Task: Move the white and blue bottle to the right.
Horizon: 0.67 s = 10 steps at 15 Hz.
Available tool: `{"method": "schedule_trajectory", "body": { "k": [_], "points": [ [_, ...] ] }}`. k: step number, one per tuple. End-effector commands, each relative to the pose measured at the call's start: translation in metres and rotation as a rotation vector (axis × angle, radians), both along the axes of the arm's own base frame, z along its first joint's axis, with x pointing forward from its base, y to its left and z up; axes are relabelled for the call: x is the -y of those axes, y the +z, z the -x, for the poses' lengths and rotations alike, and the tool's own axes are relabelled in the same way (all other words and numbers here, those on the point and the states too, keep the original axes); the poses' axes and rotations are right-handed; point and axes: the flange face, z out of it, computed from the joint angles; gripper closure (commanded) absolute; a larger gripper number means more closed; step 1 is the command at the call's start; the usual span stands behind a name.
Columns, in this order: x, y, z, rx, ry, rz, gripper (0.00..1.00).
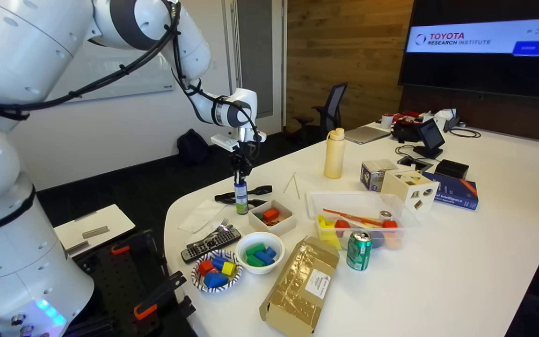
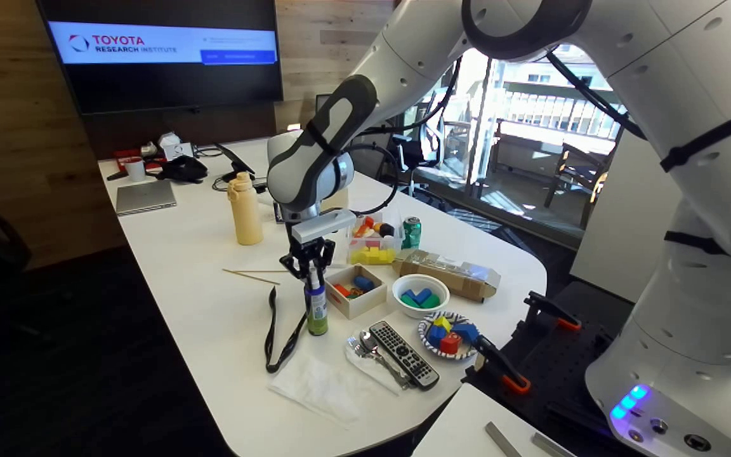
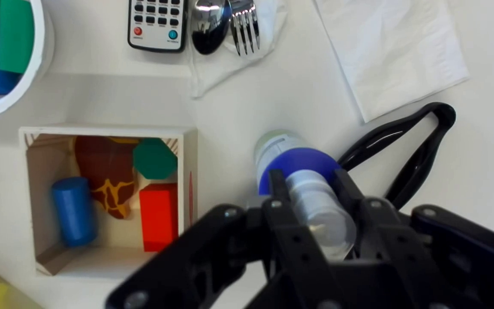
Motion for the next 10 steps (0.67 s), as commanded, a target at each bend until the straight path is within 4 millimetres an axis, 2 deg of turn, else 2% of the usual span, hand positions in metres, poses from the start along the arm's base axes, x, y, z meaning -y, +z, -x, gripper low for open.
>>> {"method": "schedule_trajectory", "body": {
  "k": [1, 4, 10],
  "points": [
    [0.000, 0.005, 0.000, 0.016, -0.018, 0.005, 0.92],
    [0.010, 0.019, -0.003, 0.022, -0.041, 0.020, 0.92],
    [0.054, 0.051, -0.016, 0.059, -0.121, -0.008, 0.92]
  ]
}}
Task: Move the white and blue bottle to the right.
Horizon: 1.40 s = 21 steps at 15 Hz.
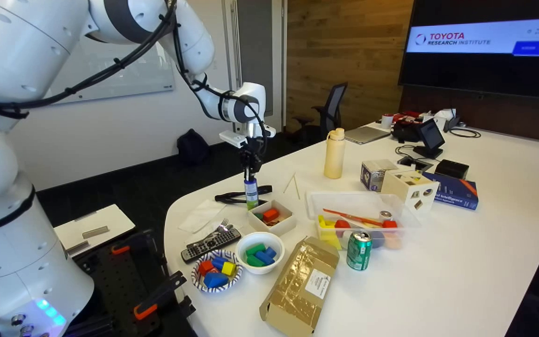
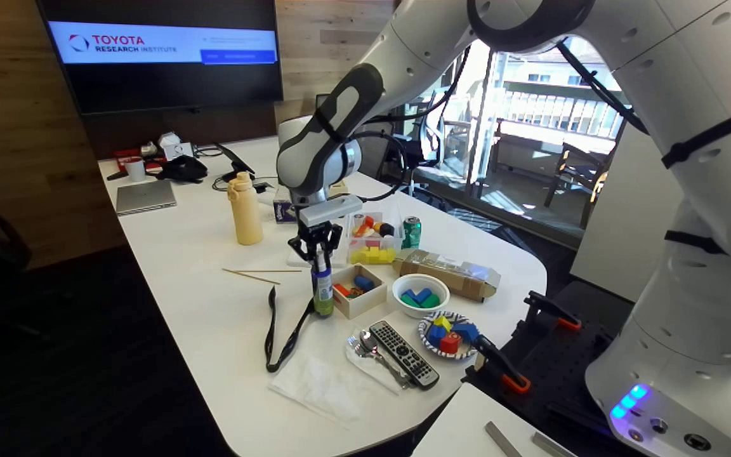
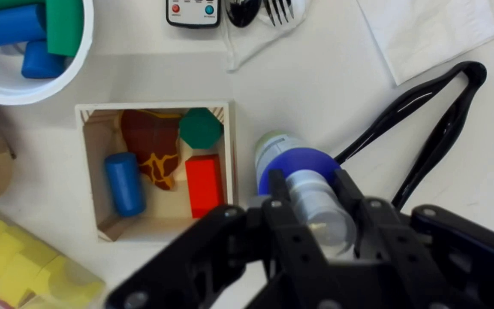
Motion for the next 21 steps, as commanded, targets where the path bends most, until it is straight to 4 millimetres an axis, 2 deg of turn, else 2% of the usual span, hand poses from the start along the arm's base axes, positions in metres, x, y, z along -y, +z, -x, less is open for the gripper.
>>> {"method": "schedule_trajectory", "body": {
  "k": [1, 6, 11, 13, 17, 21],
  "points": [
    [0.028, 0.034, -0.001, 0.026, -0.087, -0.035, 0.92],
    [0.084, 0.065, -0.008, 0.057, -0.238, -0.064, 0.92],
    [0.144, 0.092, -0.011, 0.093, -0.391, 0.006, 0.92],
    [0.162, 0.091, -0.012, 0.097, -0.459, 0.049, 0.92],
    [0.192, 0.075, -0.009, 0.088, -0.590, 0.135, 0.92],
    [0.207, 0.049, -0.002, 0.049, -0.671, 0.187, 0.92]
  ]
}}
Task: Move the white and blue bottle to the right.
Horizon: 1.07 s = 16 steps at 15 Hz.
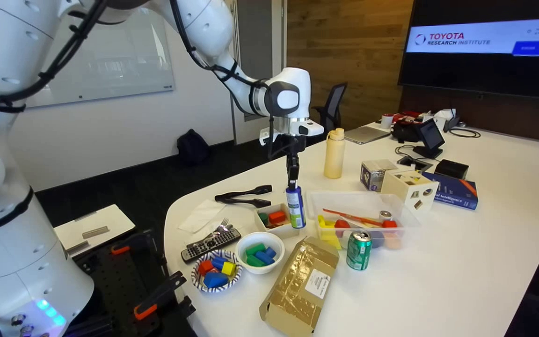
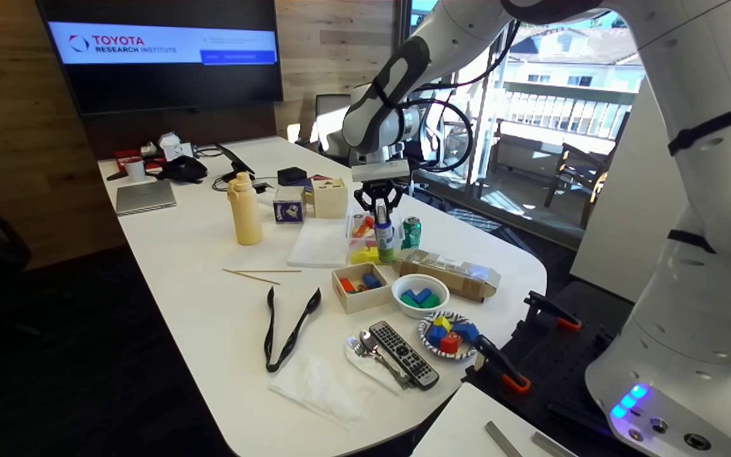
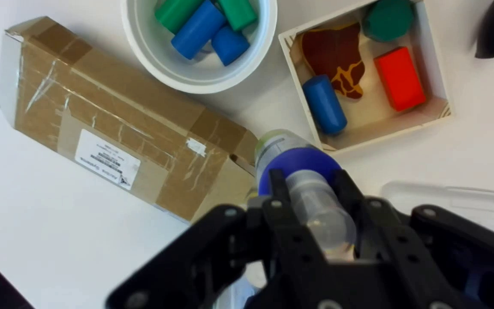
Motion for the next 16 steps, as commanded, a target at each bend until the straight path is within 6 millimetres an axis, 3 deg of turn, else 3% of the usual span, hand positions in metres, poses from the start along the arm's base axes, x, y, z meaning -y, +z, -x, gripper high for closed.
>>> {"method": "schedule_trajectory", "body": {
  "k": [1, 10, 16],
  "points": [
    [0.002, -0.013, 0.006, -0.037, -0.067, 0.030, 0.92],
    [-0.013, -0.050, 0.008, -0.085, -0.073, 0.002, 0.92],
    [0.006, -0.063, -0.003, -0.071, -0.127, -0.036, 0.92]
  ]
}}
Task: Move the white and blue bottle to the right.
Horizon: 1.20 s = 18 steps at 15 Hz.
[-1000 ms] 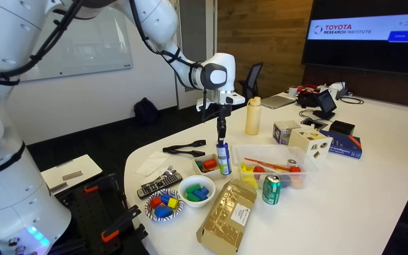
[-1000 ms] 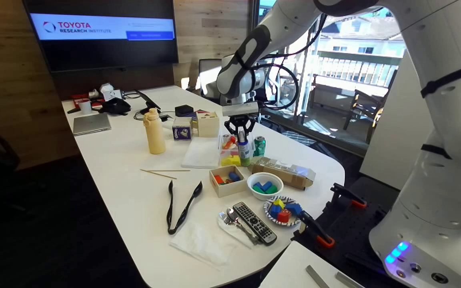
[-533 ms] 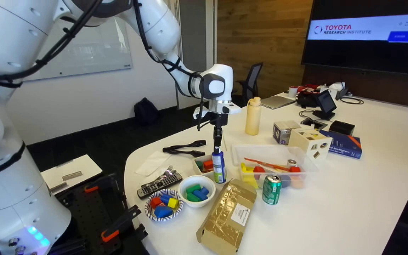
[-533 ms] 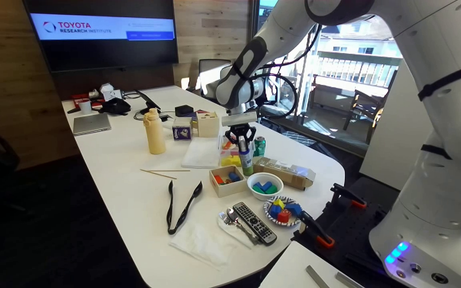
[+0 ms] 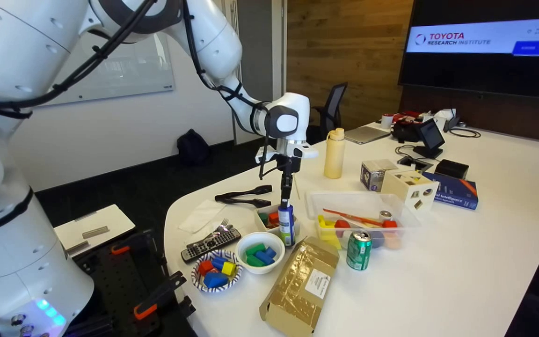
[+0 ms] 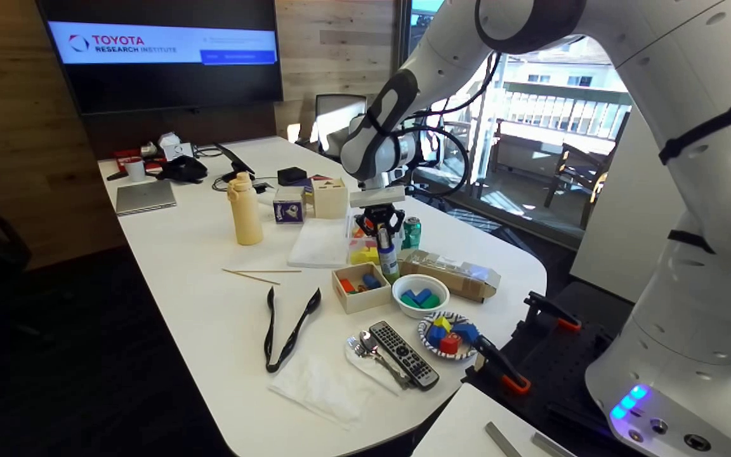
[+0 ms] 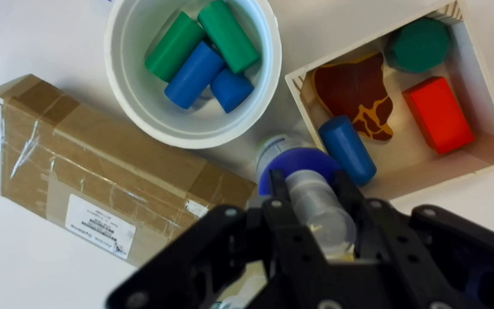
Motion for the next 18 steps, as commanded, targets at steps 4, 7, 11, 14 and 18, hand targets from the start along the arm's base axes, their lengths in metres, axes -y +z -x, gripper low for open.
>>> {"method": "schedule_trajectory", "body": {
  "k": [4, 7, 11, 14, 18],
  "points": [
    [0.025, 0.001, -0.023, 0.038, -0.090, -0.050, 0.92],
    [0.027, -0.002, -0.031, 0.055, -0.109, -0.101, 0.92],
    [0.023, -0.004, -0.042, 0.078, -0.122, -0.157, 0.92],
    [0.022, -0.004, -0.047, 0.084, -0.136, -0.161, 0.92],
    [0.026, -0.002, -0.045, 0.070, -0.145, -0.135, 0.92]
  ]
}}
